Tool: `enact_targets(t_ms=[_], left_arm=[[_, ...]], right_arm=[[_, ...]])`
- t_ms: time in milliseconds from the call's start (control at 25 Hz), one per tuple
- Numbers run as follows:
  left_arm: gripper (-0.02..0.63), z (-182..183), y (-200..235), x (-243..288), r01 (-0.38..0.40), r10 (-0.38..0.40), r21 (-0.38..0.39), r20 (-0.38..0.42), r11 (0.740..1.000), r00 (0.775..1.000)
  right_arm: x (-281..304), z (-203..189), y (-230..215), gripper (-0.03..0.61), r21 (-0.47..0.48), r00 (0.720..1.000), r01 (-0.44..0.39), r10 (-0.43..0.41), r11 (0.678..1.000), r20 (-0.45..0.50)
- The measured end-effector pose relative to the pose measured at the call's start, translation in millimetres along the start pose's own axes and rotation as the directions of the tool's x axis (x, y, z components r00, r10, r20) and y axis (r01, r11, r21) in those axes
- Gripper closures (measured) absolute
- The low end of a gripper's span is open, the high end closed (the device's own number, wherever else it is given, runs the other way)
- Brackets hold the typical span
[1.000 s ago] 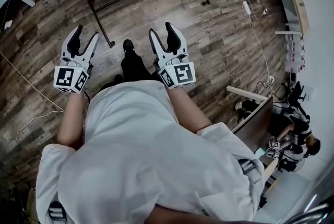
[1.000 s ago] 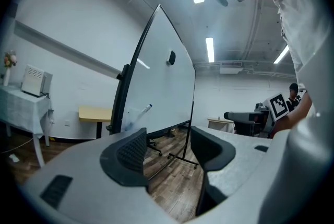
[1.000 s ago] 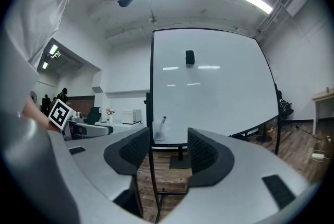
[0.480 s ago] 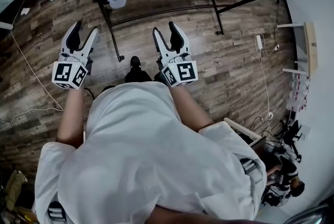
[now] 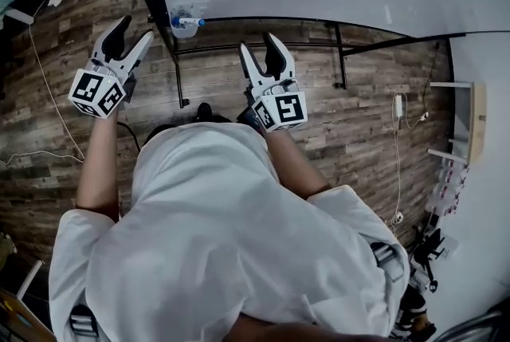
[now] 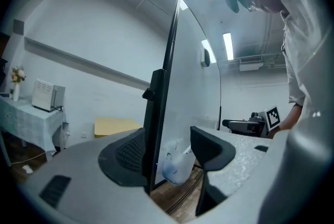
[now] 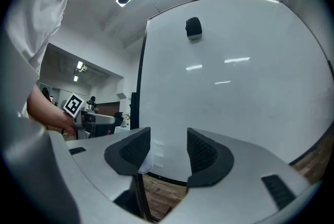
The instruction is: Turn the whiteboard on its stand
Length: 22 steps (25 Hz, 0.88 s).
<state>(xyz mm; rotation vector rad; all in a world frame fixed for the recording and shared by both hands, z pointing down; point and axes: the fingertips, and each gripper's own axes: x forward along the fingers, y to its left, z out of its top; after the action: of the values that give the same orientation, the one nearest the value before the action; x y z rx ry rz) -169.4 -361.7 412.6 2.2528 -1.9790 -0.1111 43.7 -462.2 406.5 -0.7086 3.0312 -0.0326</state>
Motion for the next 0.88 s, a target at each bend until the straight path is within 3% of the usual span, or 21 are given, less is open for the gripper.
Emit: enact_targets(t_ms=[440, 880], left_arm=[[0.348, -19, 19, 43, 0.077, -0.072, 0.037, -0.117, 0.996, 0.991], [0.347, -17, 28, 72, 0.197, -0.197, -0.004, -0.081, 0.98, 0.977]], right_arm=[[28, -15, -25, 0.371, 0.016, 0.994, -0.109, 0.11, 0.994, -0.024], [37, -31, -28, 0.374, 0.048, 0.987, -0.156, 0.158, 0.987, -0.044]])
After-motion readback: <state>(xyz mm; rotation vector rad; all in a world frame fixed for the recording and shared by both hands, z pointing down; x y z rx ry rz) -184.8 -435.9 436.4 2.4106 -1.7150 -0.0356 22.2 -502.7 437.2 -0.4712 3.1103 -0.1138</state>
